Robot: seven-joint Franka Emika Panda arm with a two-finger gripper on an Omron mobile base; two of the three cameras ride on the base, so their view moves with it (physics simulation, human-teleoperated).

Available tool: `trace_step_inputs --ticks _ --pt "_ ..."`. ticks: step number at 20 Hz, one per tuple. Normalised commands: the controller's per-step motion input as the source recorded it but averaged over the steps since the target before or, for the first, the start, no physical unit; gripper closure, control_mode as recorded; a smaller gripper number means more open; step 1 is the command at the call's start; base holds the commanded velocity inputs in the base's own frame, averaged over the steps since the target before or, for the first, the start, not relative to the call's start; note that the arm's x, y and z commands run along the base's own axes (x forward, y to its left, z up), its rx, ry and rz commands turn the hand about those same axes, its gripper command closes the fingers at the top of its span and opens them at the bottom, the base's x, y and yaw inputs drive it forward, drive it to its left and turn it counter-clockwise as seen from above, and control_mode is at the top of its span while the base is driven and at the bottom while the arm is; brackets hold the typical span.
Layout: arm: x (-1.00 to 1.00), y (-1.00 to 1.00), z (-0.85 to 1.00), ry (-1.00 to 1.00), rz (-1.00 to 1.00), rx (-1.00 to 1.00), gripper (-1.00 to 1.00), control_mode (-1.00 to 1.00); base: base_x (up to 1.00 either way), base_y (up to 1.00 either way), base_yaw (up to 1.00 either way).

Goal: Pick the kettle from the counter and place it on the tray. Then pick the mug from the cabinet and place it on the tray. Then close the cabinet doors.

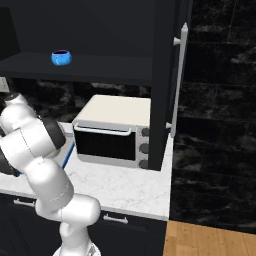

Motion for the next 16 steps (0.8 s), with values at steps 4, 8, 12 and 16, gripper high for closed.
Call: trace_step_inputs --ticks 4,8,12,16 --pt "-0.51 -0.12 0.49 0.00 -0.26 0.08 -1.00 -1.00 0.00 0.00 0.00" --pt "-0.57 -0.38 0.91 0.03 -0.29 0.00 -1.00 -1.00 0.00 0.00 0.00" --pt "-0.58 -0.81 0.53 0.01 -0.16 -0.08 -1.00 -1.00 0.00 0.00 0.00" --pt "-0.22 -0.46 0.04 0.00 0.10 0.00 -1.00 -1.00 0.00 0.00 0.00"
